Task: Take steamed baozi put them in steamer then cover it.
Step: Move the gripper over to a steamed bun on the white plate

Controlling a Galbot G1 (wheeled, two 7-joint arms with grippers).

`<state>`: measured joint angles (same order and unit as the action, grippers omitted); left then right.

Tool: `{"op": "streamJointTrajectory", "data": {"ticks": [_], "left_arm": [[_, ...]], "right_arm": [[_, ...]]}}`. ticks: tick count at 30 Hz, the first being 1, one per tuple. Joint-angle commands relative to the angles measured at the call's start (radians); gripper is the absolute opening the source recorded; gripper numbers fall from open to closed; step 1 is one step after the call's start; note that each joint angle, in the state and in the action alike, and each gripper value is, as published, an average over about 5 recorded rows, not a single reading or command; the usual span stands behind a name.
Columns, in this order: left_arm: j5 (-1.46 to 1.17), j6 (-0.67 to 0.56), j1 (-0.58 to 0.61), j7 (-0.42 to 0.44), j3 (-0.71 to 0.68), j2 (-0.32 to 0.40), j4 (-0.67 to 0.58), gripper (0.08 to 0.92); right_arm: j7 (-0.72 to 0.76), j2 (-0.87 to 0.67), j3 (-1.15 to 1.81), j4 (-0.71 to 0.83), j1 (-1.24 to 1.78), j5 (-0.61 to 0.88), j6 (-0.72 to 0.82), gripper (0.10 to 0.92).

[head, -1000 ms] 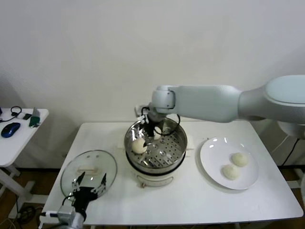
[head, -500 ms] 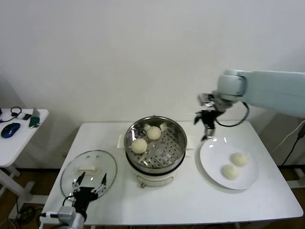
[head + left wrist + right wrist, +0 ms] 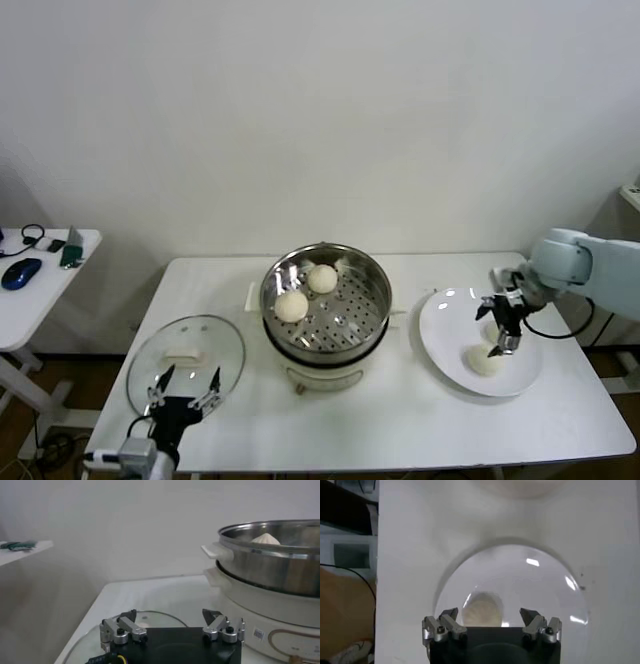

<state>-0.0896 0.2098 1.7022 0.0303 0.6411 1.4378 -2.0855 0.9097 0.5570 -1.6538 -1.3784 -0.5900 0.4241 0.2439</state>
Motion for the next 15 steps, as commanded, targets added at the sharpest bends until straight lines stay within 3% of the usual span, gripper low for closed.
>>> {"op": "streamJointTrajectory", "data": {"ticks": [1,15], "left_arm": [[0.004,-0.003,0.006,-0.001,0.001,0.006,0.001,0.823],[-0.001,-0.006,0.004,-0.001,0.019,0.006,0.008,0.823]], "right_arm": [[-0.015,-0.024,0.176,0.117,0.238,-0.116,-0.002,0.823],[-0.010,0.083,0.232,0.221,0.306,-0.111,-0.010,0.823]]}}
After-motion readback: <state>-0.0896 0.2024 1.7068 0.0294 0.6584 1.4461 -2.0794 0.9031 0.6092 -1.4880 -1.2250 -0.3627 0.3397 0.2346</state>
